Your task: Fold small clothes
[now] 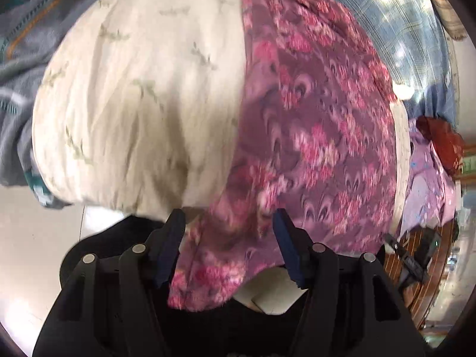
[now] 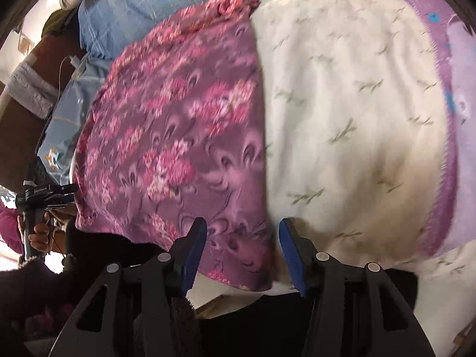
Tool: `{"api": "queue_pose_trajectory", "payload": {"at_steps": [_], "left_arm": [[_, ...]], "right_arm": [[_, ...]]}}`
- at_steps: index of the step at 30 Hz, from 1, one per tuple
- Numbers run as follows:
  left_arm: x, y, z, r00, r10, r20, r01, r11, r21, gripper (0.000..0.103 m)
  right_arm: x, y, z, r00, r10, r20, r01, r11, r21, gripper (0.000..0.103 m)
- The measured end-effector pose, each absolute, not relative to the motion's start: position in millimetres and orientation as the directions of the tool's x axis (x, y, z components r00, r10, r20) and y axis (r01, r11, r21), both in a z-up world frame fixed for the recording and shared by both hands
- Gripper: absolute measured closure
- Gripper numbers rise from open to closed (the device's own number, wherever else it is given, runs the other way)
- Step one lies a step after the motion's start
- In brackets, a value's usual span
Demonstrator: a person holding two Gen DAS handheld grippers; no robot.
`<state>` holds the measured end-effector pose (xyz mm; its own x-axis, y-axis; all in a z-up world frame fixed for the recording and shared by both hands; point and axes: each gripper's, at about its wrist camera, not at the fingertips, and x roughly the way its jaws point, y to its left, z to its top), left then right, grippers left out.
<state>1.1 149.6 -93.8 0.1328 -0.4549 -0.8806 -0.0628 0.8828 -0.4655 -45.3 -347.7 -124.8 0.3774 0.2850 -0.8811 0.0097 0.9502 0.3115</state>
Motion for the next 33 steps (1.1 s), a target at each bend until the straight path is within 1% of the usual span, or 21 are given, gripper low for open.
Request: {"api": "queue_pose_trajectory", "payload": {"at_steps": [1,4,6,7,8,9,10,11,14,17,23,26,28,33], "left_arm": [[-2,149,-96,0.124,-0.451,-0.884,-0.058,0.886,-0.460,0.042],[-8,147,-115,0.069,-0.441,-0.895,-0.062,0.893,-0.445,0.039],[-10,145,-128,0.018,-0.470,-0.883,-0.074,0.880,-0.470,0.039],[-12,142,-131,0.018,-0.470,-0.882,-0.064,0.880,-0.470,0.041],[-14,141,-130,0.029,-0.464,-0.886,-0.052,0.884,-0.464,0.049],[-16,139,-129,0.034,-0.488,-0.872,-0.048,0.871,-0.490,0.060],[-18,137,-129,0.025,-0.534,-0.845,-0.053,0.844,-0.534,0.088],[-20,136,-128,0.015,-0.571,-0.821,-0.059,0.819,-0.571,0.097],[-25,134,-112,0.062,-0.568,-0.820,-0.040,0.820,-0.571,0.097],[-26,130,-92,0.108,-0.604,-0.790,-0.022,0.793,-0.609,0.097],[-4,135,-25,0.268,-0.668,-0.695,0.045,0.729,-0.683,0.097],[28,133,5,0.336,-0.682,-0.649,0.069,0.705,-0.706,0.097],[54,130,16,0.363,-0.672,-0.645,0.077,0.712,-0.698,0.097],[151,114,32,0.391,-0.629,-0.672,0.061,0.746,-0.663,0.097]], "right_arm": [[-45,-345,-128,0.372,0.293,-0.880,0.005,0.948,0.318,0.049],[-43,-342,-129,0.391,0.318,-0.864,-0.012,0.940,0.341,0.049],[-43,-342,-127,0.402,0.301,-0.865,-0.014,0.947,0.322,0.060],[-44,-343,-126,0.409,0.277,-0.869,-0.011,0.954,0.299,0.078],[-44,-345,-126,0.410,0.263,-0.873,-0.006,0.958,0.286,0.095],[-45,-351,-125,0.418,0.280,-0.864,0.006,0.950,0.311,0.095],[-48,-354,-123,0.428,0.295,-0.854,0.014,0.943,0.333,0.098],[-48,-355,-123,0.430,0.297,-0.852,0.016,0.942,0.337,0.098],[-52,-356,-119,0.436,0.315,-0.843,0.018,0.933,0.358,0.099],[-52,-362,-117,0.434,0.380,-0.817,0.034,0.899,0.436,0.099],[-45,-366,-79,0.508,0.550,-0.663,-0.015,0.775,0.631,0.099],[-28,-370,-62,0.547,0.600,-0.584,-0.034,0.712,0.701,0.099],[-4,-375,-49,0.572,0.626,-0.531,-0.049,0.672,0.739,0.099],[75,-385,-19,0.630,0.616,-0.474,-0.070,0.653,0.754,0.099]]}}
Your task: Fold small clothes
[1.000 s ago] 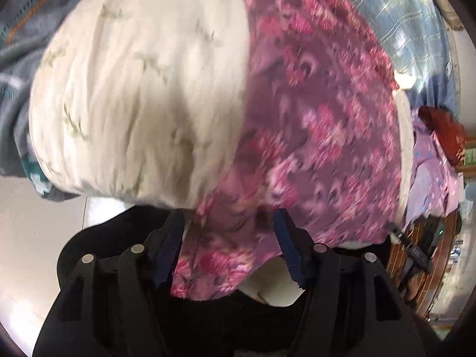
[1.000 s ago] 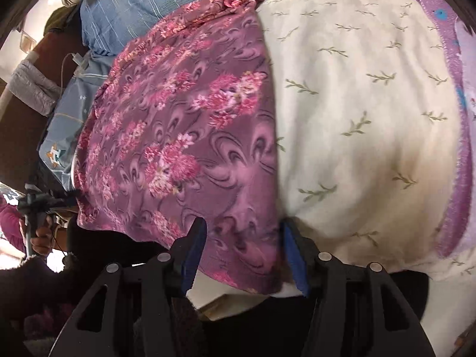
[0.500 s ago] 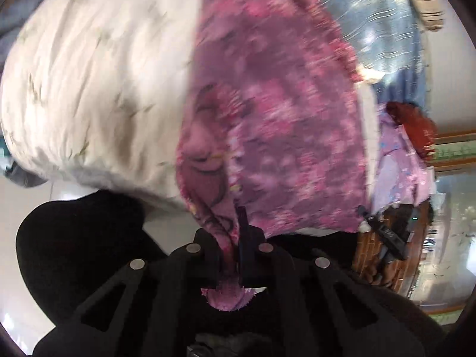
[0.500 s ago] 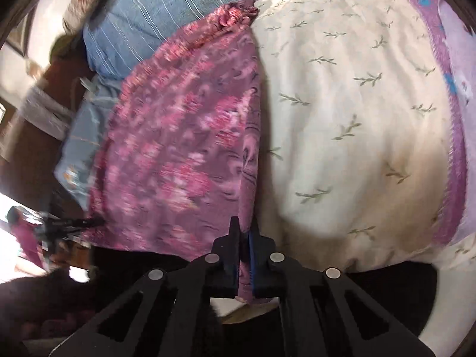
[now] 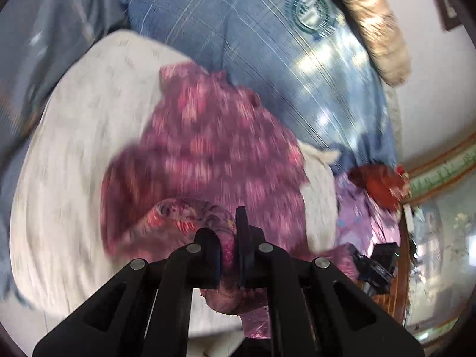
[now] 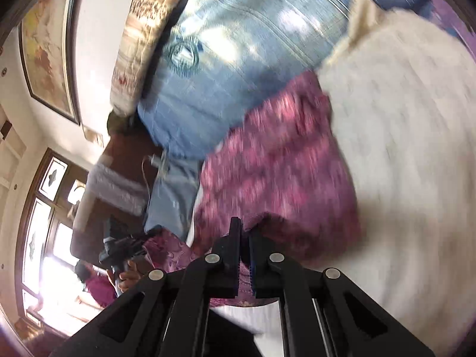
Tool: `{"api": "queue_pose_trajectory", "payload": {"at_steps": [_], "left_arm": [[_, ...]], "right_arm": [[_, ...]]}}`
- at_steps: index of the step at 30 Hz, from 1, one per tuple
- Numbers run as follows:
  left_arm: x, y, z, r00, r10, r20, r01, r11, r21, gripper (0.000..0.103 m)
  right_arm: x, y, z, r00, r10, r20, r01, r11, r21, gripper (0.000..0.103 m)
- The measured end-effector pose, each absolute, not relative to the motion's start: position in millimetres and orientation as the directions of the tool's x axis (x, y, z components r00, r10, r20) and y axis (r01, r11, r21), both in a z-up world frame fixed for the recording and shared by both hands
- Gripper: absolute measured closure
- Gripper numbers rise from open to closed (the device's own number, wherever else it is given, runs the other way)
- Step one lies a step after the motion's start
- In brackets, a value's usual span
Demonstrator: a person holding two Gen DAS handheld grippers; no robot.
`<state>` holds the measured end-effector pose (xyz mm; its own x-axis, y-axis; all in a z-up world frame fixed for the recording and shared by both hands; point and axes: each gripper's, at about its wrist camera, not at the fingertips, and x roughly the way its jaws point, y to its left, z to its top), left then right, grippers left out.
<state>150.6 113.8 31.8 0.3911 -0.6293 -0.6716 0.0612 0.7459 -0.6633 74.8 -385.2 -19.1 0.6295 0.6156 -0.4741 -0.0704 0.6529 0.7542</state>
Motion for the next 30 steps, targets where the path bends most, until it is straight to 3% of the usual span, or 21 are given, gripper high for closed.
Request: {"api": "queue_pose_trajectory", "payload": {"at_steps": [4,6,8,10,13,15,17,20,27,30], "left_arm": [[232,111,34,0.442,-0.554,-0.705,0.012,0.790,-0.613,0.097],[273,109,27,0.456,-0.445,-0.771,-0.043,0.854,-0.518,0.093],[309,119,4,0.406,-0.368,-0.837,-0.157,0.874,-0.460,0.083],[324,131,-17,0.338,-0.396,-0.854,-0.236,0.843,-0.484,0.083],[315,152,-19,0.360,-0.454,-0.815,-0.246,0.796,-0.552,0.082],[299,156,-6,0.399,-0.434,-0.807,-0.197,0.819,-0.538,0.066],[279,153,2,0.428,-0.443,-0.788,-0.141,0.828,-0.542,0.042],[254,133,-5,0.407,-0.501,-0.764,-0.066,0.818,-0.572,0.040],[285,86,-48,0.283,-0.434,-0.855,-0.074,0.879,-0.471,0.040],[334,87,-36,0.320,-0.386,-0.865,-0.138,0.884,-0.446,0.040]], "right_arm": [[153,-406,-8,0.695,0.581,-0.424,-0.030,0.613,0.790,0.099],[192,-418,-16,0.718,0.563,-0.409,0.010,0.580,0.815,0.096],[219,-430,-31,0.733,0.481,-0.481,0.120,0.605,0.787,0.092],[236,-442,-52,0.719,0.403,-0.566,0.252,0.608,0.753,0.089],[227,-442,-58,0.719,0.420,-0.553,0.219,0.619,0.754,0.087],[218,-431,-55,0.698,0.435,-0.569,0.179,0.663,0.727,0.075],[213,-411,-56,0.660,0.509,-0.552,0.102,0.667,0.738,0.063],[217,-383,-64,0.613,0.571,-0.546,0.062,0.654,0.754,0.055],[266,-359,-92,0.521,0.591,-0.615,0.171,0.634,0.754,0.055],[299,-374,-60,0.629,0.577,-0.521,0.111,0.597,0.795,0.055]]}}
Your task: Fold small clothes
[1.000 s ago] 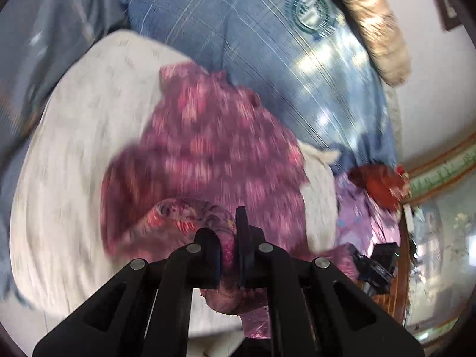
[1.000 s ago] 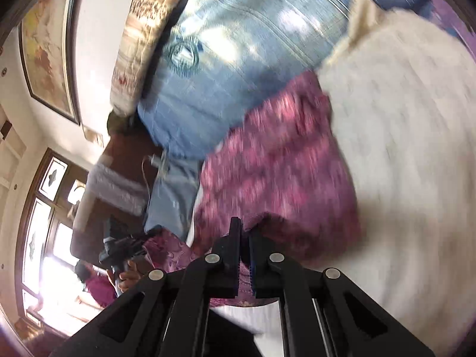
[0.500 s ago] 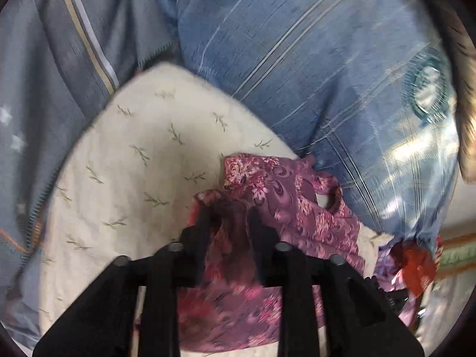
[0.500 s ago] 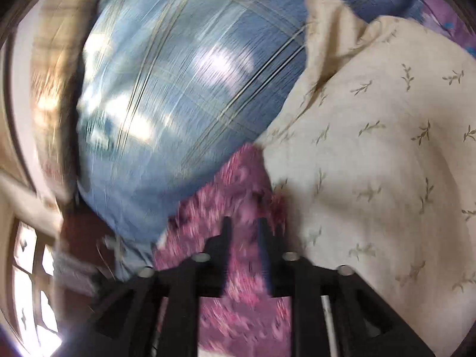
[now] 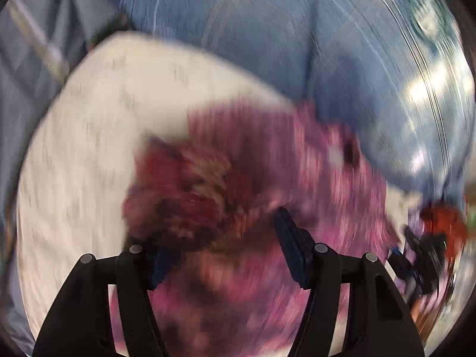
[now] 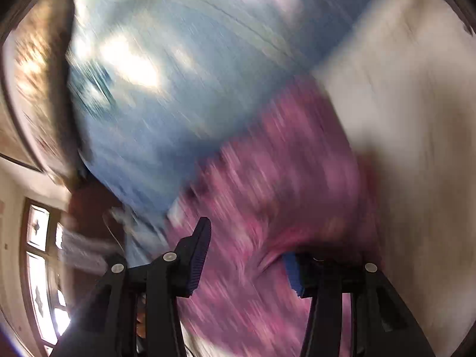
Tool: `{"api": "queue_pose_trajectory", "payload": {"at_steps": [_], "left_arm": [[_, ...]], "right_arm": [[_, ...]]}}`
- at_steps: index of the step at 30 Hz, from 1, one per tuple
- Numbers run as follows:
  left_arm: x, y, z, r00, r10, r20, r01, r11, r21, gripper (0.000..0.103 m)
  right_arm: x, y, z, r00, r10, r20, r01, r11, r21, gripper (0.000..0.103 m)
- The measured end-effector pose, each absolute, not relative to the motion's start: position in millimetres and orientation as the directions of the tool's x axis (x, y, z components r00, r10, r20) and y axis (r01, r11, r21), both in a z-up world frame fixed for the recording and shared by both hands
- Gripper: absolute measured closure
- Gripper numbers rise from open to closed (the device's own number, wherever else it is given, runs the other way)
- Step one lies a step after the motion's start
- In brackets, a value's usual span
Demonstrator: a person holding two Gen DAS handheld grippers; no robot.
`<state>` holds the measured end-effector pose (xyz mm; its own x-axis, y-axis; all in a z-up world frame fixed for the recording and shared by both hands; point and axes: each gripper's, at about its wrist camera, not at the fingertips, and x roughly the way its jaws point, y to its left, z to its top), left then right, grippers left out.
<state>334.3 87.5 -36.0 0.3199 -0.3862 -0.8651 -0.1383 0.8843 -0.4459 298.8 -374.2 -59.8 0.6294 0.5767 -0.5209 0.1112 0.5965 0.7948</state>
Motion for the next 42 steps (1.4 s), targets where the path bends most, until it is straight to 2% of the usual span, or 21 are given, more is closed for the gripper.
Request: {"api": "queue_pose_trajectory", "payload": {"at_steps": [3,5,8,12,14,16,20,21,22,23,26,33,34,35,36,37,42], "left_arm": [[365,106,-6,0.428,-0.395,-0.813,-0.208,0.833,-0.514,0.041],[365,119,11,0.478,-0.425,-0.769,-0.204,0.798,-0.567,0.040],[337,134,23,0.506,-0.434,-0.746,-0.164,0.800,-0.577,0.040],[269,149,-4,0.438,-0.470,-0.766,-0.137,0.807,-0.574,0.040],[236,158,-23,0.402,-0.482,-0.779,-0.161,0.800,-0.578,0.040],[202,165,-40,0.385,-0.537,-0.750,-0.183,0.752,-0.633,0.040],[154,156,-57,0.393,-0.596,-0.700,-0.197,0.689,-0.697,0.038],[149,152,-61,0.390,-0.610,-0.690,-0.190,0.680,-0.708,0.037],[145,148,-65,0.383,-0.617,-0.687,-0.190,0.675,-0.713,0.037],[143,143,-67,0.373,-0.619,-0.691,-0.202,0.673,-0.711,0.037],[153,134,-82,0.369,-0.621,-0.692,-0.238,0.656,-0.716,0.037],[184,118,-94,0.415,-0.604,-0.680,-0.304,0.612,-0.730,0.033],[190,112,-92,0.414,-0.594,-0.690,-0.294,0.630,-0.719,0.036],[194,108,-89,0.420,-0.570,-0.706,-0.284,0.657,-0.699,0.056],[198,102,-86,0.420,-0.538,-0.731,-0.272,0.693,-0.667,0.072],[200,99,-84,0.411,-0.523,-0.747,-0.262,0.717,-0.646,0.095],[174,89,-48,0.495,-0.415,-0.763,-0.189,0.806,-0.561,0.100]], "right_arm": [[315,-405,-29,0.745,0.516,-0.424,0.076,0.566,0.821,0.054],[309,-417,-23,0.753,0.513,-0.413,0.074,0.557,0.827,0.049],[281,-419,-28,0.716,0.495,-0.492,0.076,0.645,0.761,0.049],[224,-412,-56,0.647,0.445,-0.620,0.120,0.743,0.659,0.049],[201,-413,-66,0.639,0.410,-0.651,0.137,0.772,0.621,0.049],[177,-413,-75,0.632,0.402,-0.662,0.151,0.774,0.615,0.049],[134,-412,-78,0.670,0.375,-0.641,0.172,0.762,0.625,0.048],[127,-410,-79,0.683,0.367,-0.631,0.180,0.753,0.633,0.045],[116,-412,-84,0.688,0.376,-0.621,0.184,0.737,0.650,0.037],[109,-410,-90,0.679,0.404,-0.614,0.184,0.716,0.674,0.034],[109,-396,-107,0.647,0.493,-0.582,0.169,0.651,0.740,0.034],[148,-381,-115,0.706,0.518,-0.483,0.166,0.542,0.824,0.034],[156,-376,-114,0.712,0.497,-0.495,0.172,0.560,0.810,0.038],[163,-371,-114,0.707,0.486,-0.513,0.182,0.577,0.796,0.061],[169,-370,-116,0.694,0.480,-0.537,0.198,0.590,0.782,0.086],[175,-369,-118,0.680,0.479,-0.555,0.217,0.592,0.776,0.099],[146,-378,-86,0.724,0.484,-0.491,0.117,0.616,0.779,0.099]]}}
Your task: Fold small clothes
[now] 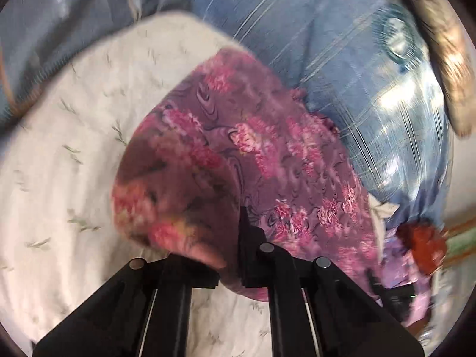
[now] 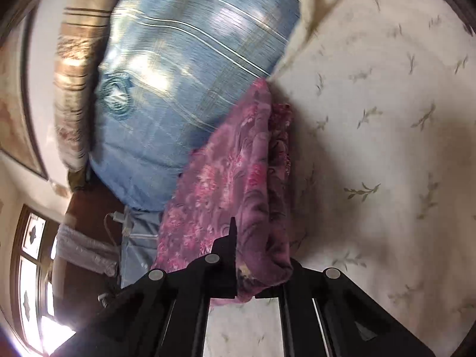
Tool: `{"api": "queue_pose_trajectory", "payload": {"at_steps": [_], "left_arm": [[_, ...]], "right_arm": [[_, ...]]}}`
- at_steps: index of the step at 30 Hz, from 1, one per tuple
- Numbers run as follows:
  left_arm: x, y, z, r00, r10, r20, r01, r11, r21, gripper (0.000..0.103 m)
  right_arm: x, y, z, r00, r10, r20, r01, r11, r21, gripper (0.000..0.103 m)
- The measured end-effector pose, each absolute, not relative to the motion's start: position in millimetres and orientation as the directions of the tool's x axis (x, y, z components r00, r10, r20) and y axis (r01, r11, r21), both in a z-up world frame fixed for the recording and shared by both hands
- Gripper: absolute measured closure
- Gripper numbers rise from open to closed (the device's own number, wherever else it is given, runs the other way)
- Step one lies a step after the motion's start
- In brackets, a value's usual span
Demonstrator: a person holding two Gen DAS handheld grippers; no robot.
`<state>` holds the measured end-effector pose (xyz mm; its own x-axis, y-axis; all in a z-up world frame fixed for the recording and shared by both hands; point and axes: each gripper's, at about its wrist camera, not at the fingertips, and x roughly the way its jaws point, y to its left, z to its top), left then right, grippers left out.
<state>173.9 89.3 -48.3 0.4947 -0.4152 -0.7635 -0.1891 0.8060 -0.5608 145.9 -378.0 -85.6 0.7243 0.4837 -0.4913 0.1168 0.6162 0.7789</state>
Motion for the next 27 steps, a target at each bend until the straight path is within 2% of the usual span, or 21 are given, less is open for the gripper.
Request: {"api": "queue_pose_trajectory", "payload": {"at_steps": [4,8,9,11,14,16,18,19,21,22,23,24,25,26,27], "left_arm": [[132,83,-15,0.539,-0.417,-0.731,-0.124,0.820,-0.559,0.100],[86,82,-16,0.487,-0.449,-0.749,-0.119,0.816,-0.566,0.099],[76,82,-26,0.463,-0.450,-0.764,-0.129,0.818,-0.560,0.099],[67,77,-52,0.395,-0.432,-0.811,-0.144,0.843,-0.519,0.099],[66,75,-87,0.284,-0.415,-0.864,-0.163,0.868,-0.470,0.099],[63,78,-79,0.277,-0.428,-0.860,-0.114,0.874,-0.472,0.098],[54,80,-56,0.269,-0.458,-0.847,0.020,0.882,-0.471,0.097],[47,84,-43,0.281,-0.472,-0.836,0.078,0.879,-0.471,0.093],[34,95,-19,0.329,-0.490,-0.807,0.155,0.871,-0.466,0.086],[33,101,-6,0.364,-0.479,-0.799,0.178,0.878,-0.445,0.071],[38,106,5,0.412,-0.449,-0.793,0.179,0.893,-0.413,0.049],[42,108,11,0.452,-0.425,-0.784,0.177,0.904,-0.388,0.040],[52,110,15,0.484,-0.407,-0.774,0.175,0.912,-0.370,0.032],[68,111,17,0.504,-0.389,-0.771,0.164,0.920,-0.357,0.032],[91,114,14,0.505,-0.383,-0.773,0.147,0.921,-0.361,0.032]], "right_arm": [[104,-387,-71,0.713,0.546,-0.440,0.065,0.573,0.817,0.099],[49,-402,-74,0.709,0.555,-0.435,0.076,0.553,0.829,0.099],[35,-409,-86,0.698,0.557,-0.450,0.112,0.535,0.837,0.099],[23,-419,-113,0.650,0.526,-0.548,0.207,0.571,0.795,0.098],[20,-417,-143,0.569,0.505,-0.649,0.287,0.618,0.732,0.089],[17,-417,-139,0.563,0.507,-0.653,0.288,0.620,0.730,0.088],[10,-422,-117,0.576,0.450,-0.682,0.273,0.681,0.680,0.080],[6,-426,-106,0.592,0.405,-0.697,0.276,0.710,0.648,0.074],[-1,-437,-78,0.654,0.285,-0.700,0.278,0.770,0.574,0.073],[-2,-444,-59,0.696,0.229,-0.680,0.270,0.795,0.544,0.071],[2,-446,-47,0.717,0.218,-0.662,0.252,0.805,0.537,0.061],[8,-447,-39,0.728,0.222,-0.648,0.234,0.808,0.540,0.055],[20,-446,-32,0.740,0.232,-0.631,0.211,0.811,0.546,0.044],[39,-441,-26,0.749,0.255,-0.611,0.172,0.816,0.552,0.036],[59,-435,-24,0.752,0.270,-0.601,0.146,0.821,0.552,0.036]]}}
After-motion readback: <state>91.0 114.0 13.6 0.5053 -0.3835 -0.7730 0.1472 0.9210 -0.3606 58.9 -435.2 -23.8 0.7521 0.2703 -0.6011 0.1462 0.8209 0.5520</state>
